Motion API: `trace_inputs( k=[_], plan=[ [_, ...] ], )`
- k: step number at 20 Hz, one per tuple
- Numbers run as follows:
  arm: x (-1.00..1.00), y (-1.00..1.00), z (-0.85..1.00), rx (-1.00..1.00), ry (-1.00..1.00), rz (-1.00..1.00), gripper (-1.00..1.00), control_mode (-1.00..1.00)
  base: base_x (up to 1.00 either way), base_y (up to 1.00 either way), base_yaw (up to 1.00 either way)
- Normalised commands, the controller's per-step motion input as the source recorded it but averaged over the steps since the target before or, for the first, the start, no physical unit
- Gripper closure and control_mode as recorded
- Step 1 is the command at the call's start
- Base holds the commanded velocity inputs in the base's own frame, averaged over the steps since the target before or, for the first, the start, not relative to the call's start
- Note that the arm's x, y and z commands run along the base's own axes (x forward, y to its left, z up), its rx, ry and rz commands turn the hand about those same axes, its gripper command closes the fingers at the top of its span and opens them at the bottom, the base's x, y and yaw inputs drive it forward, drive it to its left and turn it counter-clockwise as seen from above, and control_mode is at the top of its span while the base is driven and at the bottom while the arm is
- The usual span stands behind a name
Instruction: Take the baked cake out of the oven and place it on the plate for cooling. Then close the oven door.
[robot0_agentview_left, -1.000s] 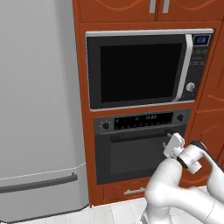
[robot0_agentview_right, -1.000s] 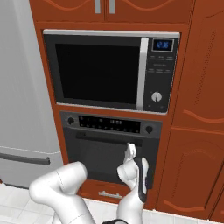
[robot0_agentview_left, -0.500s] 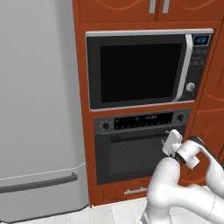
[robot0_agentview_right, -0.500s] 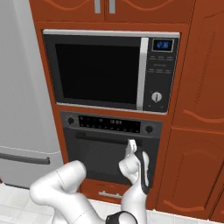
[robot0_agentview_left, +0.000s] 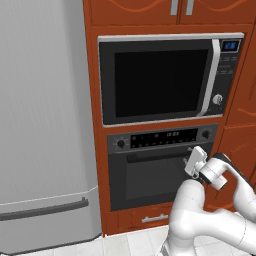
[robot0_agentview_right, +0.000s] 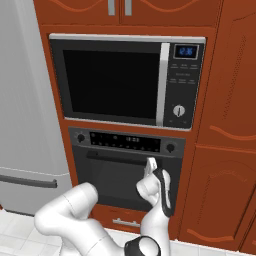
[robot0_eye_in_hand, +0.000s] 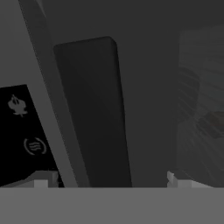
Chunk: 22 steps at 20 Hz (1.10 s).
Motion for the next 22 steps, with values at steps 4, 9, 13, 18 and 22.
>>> trace_inputs(
  k=[4,9,13,18,22],
  plan=[
    [0.12,0.24,-0.18,0.0,0.0,0.0,-1.0,-1.0,0.0,0.0,0.0],
    [0.23,0.32,-0.18,0.0,0.0,0.0,-1.0,-1.0,0.0,0.0,0.0],
    [0.27,0.33,-0.12,0.0,-0.01,-0.01,-1.0,-1.0,0.0,0.0,0.0],
    [0.15,0.18,-0.08,0.0,-0.02,0.0,-1.0,-1.0,0.0,0.0,0.0],
    [0.1,0.18,-0.07,0.0,-0.02,0.0,1.0,-1.0,0.0,0.0,0.0]
  ],
)
